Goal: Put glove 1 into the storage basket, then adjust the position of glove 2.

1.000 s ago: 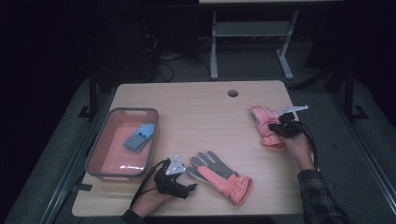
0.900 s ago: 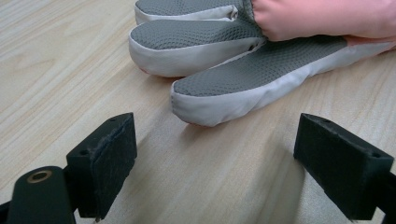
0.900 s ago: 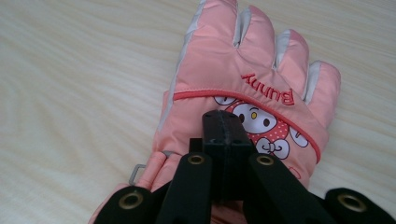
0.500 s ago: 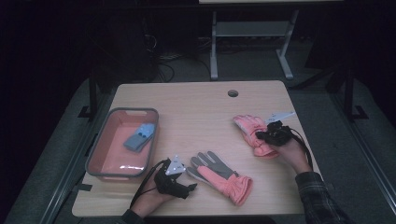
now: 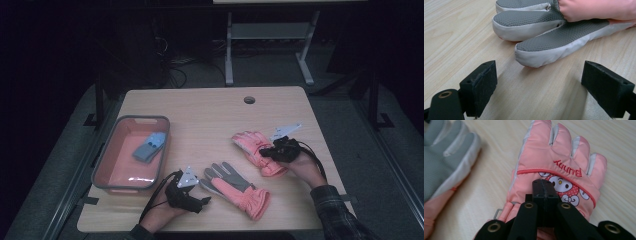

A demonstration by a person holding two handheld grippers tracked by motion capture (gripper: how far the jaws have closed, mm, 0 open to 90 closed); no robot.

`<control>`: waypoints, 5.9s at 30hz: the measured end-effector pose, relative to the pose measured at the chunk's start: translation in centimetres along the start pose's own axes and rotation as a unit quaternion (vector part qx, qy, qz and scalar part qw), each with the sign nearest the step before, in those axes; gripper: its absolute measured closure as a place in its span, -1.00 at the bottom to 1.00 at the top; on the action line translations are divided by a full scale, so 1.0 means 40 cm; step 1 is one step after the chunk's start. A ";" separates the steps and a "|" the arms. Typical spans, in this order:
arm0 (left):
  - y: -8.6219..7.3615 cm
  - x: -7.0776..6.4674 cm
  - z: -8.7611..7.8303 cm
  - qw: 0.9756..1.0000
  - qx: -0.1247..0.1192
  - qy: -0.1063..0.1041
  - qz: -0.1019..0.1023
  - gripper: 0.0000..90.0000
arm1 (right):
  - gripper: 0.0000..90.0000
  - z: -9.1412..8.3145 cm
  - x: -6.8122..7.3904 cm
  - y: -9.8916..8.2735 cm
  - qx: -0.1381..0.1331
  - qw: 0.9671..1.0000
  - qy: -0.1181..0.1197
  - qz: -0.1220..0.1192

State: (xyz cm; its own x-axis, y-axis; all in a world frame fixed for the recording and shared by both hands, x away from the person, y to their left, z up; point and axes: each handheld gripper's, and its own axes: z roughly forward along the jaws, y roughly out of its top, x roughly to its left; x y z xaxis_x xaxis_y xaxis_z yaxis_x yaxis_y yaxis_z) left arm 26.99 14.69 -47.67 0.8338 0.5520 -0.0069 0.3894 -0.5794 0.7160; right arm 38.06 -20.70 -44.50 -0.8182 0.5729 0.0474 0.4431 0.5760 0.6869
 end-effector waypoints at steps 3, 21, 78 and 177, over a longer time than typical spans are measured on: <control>0.000 0.000 0.000 1.000 0.000 0.000 0.000 -0.72 | 1.00 0.011 0.023 0.012 0.002 1.000 0.027 -0.016; -0.001 -0.001 0.000 1.000 -0.002 -0.002 0.003 -0.72 | -0.03 -0.010 0.085 0.038 0.010 0.999 -0.006 0.045; 0.000 -0.001 0.000 1.000 -0.001 -0.002 0.003 -0.72 | 0.92 -0.138 0.164 0.066 -0.095 0.990 0.106 0.001; 0.113 -0.024 0.037 0.996 0.039 -0.078 -0.013 0.99 | 0.99 -0.049 0.169 -0.100 0.028 0.996 0.086 0.007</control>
State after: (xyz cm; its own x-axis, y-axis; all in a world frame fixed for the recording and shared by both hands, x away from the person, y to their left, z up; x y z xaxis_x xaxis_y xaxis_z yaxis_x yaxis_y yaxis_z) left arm 28.53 10.63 -45.45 0.8716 0.4706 -0.1373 0.4354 -0.6143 0.6581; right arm 30.03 -20.27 -45.49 -0.8607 0.4749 0.1837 0.4704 0.6034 0.6439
